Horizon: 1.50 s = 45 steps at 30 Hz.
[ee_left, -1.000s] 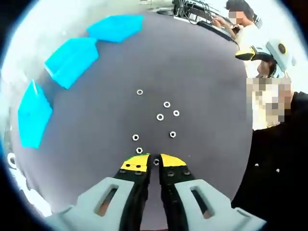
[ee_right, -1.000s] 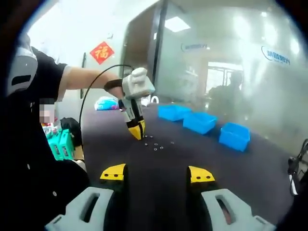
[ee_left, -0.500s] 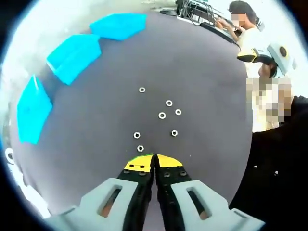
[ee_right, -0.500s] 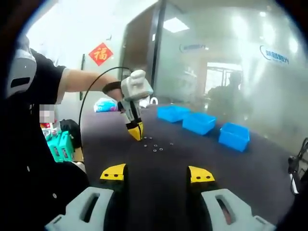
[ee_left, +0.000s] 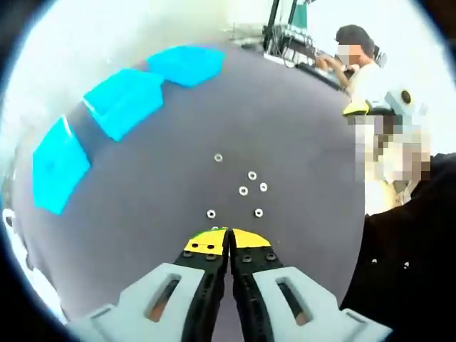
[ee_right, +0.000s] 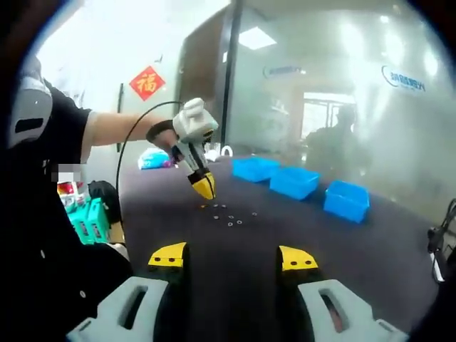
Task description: Sort the screws, nuts, and washers into the corresponding bins
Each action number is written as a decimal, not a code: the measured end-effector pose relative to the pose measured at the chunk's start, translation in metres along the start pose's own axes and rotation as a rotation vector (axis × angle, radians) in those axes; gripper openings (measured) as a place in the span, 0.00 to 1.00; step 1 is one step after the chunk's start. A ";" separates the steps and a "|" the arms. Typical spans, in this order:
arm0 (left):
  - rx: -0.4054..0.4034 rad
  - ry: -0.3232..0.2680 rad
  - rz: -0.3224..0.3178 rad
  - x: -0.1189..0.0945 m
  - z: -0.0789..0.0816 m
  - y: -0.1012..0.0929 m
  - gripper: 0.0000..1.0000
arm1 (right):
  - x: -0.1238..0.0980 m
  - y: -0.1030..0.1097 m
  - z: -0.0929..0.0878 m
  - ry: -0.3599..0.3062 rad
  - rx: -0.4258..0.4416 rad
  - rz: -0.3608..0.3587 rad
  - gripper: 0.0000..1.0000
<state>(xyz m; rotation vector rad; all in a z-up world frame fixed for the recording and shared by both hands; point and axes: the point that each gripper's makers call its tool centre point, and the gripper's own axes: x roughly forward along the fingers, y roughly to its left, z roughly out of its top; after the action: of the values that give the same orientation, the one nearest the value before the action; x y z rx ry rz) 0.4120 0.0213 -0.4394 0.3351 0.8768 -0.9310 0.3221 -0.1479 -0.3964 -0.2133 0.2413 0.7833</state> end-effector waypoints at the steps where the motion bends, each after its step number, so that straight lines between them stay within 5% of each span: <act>1: -0.006 -0.006 0.001 -0.002 -0.001 0.000 0.01 | 0.000 0.000 0.000 -0.001 0.002 -0.002 0.43; 8: -0.018 0.010 -0.018 -0.002 -0.015 -0.004 0.02 | 0.001 0.001 0.003 -0.006 0.008 0.000 0.43; 11: 0.093 0.057 -0.026 -0.005 -0.023 -0.006 0.07 | 0.002 0.002 0.005 -0.007 0.004 0.000 0.43; 20: 0.152 0.089 -0.035 -0.005 -0.027 -0.007 0.14 | 0.004 0.005 0.002 -0.006 0.014 0.004 0.43; 29: 0.135 0.187 -0.049 0.011 -0.033 -0.006 0.12 | 0.003 0.004 0.000 -0.007 0.017 0.004 0.43; 45: 0.099 0.207 -0.040 0.013 -0.032 -0.004 0.06 | 0.000 0.000 -0.005 -0.010 0.033 -0.002 0.43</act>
<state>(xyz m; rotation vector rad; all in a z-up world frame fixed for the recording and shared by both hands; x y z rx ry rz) 0.3964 0.0314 -0.4689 0.5073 1.0314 -0.9904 0.3216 -0.1490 -0.4013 -0.1779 0.2446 0.7780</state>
